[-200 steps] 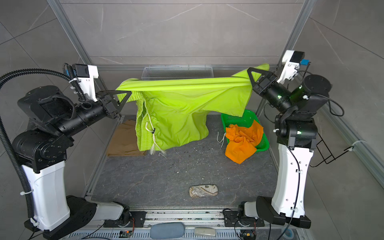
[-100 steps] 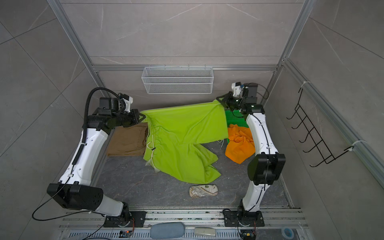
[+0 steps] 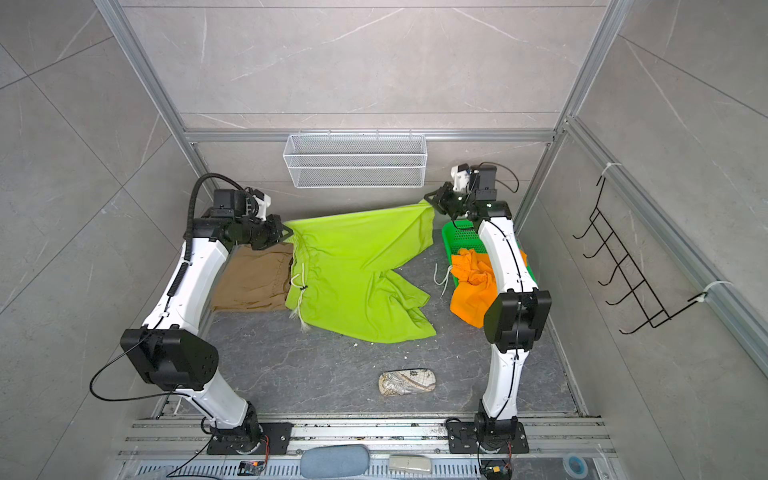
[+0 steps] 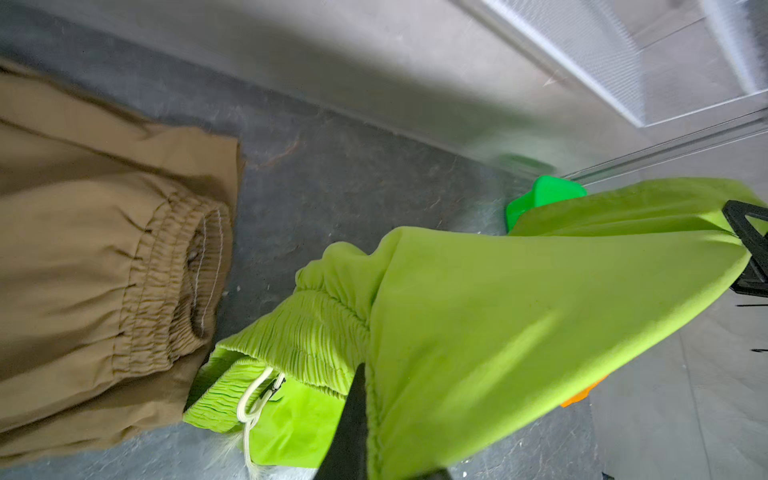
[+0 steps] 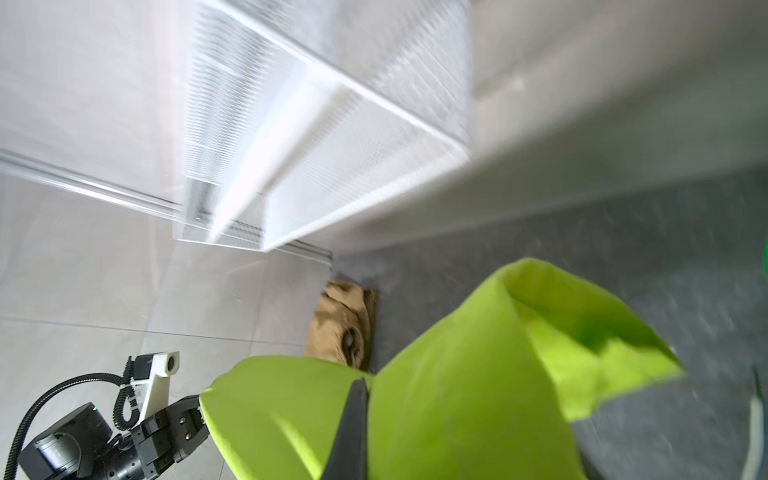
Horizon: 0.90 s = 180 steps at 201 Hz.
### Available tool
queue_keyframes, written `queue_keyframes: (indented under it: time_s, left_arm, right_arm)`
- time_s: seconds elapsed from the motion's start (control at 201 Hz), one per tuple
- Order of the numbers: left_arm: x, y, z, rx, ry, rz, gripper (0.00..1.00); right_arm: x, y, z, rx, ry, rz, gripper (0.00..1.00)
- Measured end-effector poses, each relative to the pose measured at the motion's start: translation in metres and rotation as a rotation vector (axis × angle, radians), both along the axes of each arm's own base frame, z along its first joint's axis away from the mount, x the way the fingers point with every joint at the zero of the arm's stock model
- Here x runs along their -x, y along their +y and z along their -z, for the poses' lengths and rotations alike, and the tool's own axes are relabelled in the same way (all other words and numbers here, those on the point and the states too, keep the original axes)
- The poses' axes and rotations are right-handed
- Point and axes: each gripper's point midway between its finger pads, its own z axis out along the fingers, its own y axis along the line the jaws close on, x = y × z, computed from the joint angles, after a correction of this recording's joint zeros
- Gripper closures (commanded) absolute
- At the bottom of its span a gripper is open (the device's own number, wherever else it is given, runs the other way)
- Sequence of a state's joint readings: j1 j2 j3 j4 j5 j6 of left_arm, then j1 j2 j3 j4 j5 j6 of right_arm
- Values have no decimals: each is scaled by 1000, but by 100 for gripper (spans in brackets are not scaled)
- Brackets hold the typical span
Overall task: Fold and stack the shorts
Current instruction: 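Raise the lime-green shorts high with both grippers, stretching them between the grippers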
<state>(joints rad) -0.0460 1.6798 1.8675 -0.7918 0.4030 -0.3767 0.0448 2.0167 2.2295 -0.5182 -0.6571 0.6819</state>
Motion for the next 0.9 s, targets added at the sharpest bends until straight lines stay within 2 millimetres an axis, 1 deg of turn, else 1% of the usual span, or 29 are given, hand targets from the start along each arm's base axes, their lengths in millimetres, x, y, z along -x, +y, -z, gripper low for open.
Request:
queue_keyframes:
  time_s: [0.045, 0.065, 0.08, 0.105, 0.154, 0.164, 0.209, 0.234, 0.249, 0.274, 0.314, 0.334, 0.374, 0.403, 0.433, 0.448, 0.468, 0.503, 0.558, 0.598, 0.628, 0.672, 0.702, 0.737, 0.762, 0.822, 0.867, 0.897]
  left_arm:
    - [5, -2, -26, 16, -59, 4, 100]
    - [8, -3, -37, 23, -85, 9, 100]
    - [11, -4, -46, 27, -107, 11, 100]
    - [16, -5, -61, 33, -144, 15, 100]
    - [32, -10, -96, 42, -230, 28, 100]
    - [35, -10, -101, 43, -241, 30, 100]
    - [55, -15, -136, 59, -331, 48, 100]
    - [66, -18, -151, 69, -369, 60, 100]
    - [77, -20, -165, 79, -403, 72, 100]
    - [89, -22, -180, 91, -442, 85, 100]
    - [116, -26, -209, 116, -520, 116, 100]
    - [126, -28, -220, 124, -551, 130, 100]
    - [153, -31, -245, 146, -622, 162, 100]
    - [170, -33, -260, 156, -665, 181, 100]
    - [187, -34, -273, 168, -706, 199, 100]
    - [193, -34, -278, 173, -721, 204, 100]
    - [201, -34, -285, 178, -742, 213, 100]
    - [211, -34, -294, 188, -765, 222, 100]
    - [223, -34, -302, 202, -788, 232, 100]
    - [228, -35, -305, 211, -794, 241, 100]
    - [227, -36, -305, 216, -790, 245, 100]
    - [220, -37, -302, 222, -770, 247, 100]
    - [212, -39, -298, 224, -749, 248, 100]
    - [200, -40, -292, 225, -722, 247, 100]
    - [188, -42, -285, 226, -693, 249, 100]
    - [163, -47, -268, 230, -626, 253, 100]
    - [139, -51, -250, 234, -560, 258, 100]
    - [120, -54, -234, 238, -502, 262, 100]
  right_arm:
    - [11, -2, -26, 2, -49, 8, 100]
    - [16, -3, -34, 2, -64, 9, 100]
    - [23, -5, -46, 1, -84, 13, 100]
    - [31, -6, -58, 1, -106, 18, 100]
    - [53, -11, -90, 0, -166, 30, 100]
    - [58, -13, -96, -1, -179, 32, 100]
    - [82, -20, -127, -6, -243, 45, 100]
    - [96, -23, -143, -11, -276, 52, 100]
    - [108, -27, -157, -18, -305, 56, 100]
    - [123, -30, -173, -25, -343, 59, 100]
    - [152, -38, -200, -43, -409, 64, 100]
    - [166, -40, -212, -47, -441, 65, 100]
    - [192, -45, -233, -59, -497, 65, 100]
    - [213, -48, -248, -64, -543, 65, 100]
    - [227, -50, -258, -68, -573, 63, 100]
    - [237, -50, -265, -69, -596, 57, 100]
    - [246, -51, -272, -70, -617, 55, 100]
    - [263, -50, -286, -70, -665, 46, 100]
    - [277, -51, -300, -70, -714, 33, 100]
    - [281, -51, -305, -72, -730, 28, 100]
    - [280, -53, -307, -75, -730, 25, 100]
    - [273, -54, -306, -78, -722, 19, 100]
    - [266, -55, -303, -82, -710, 14, 100]
    - [255, -57, -298, -88, -687, 9, 100]
    - [244, -59, -292, -94, -666, 9, 100]
    - [212, -66, -271, -110, -593, 13, 100]
    - [187, -71, -251, -124, -530, 16, 100]
    - [174, -73, -238, -135, -491, 16, 100]
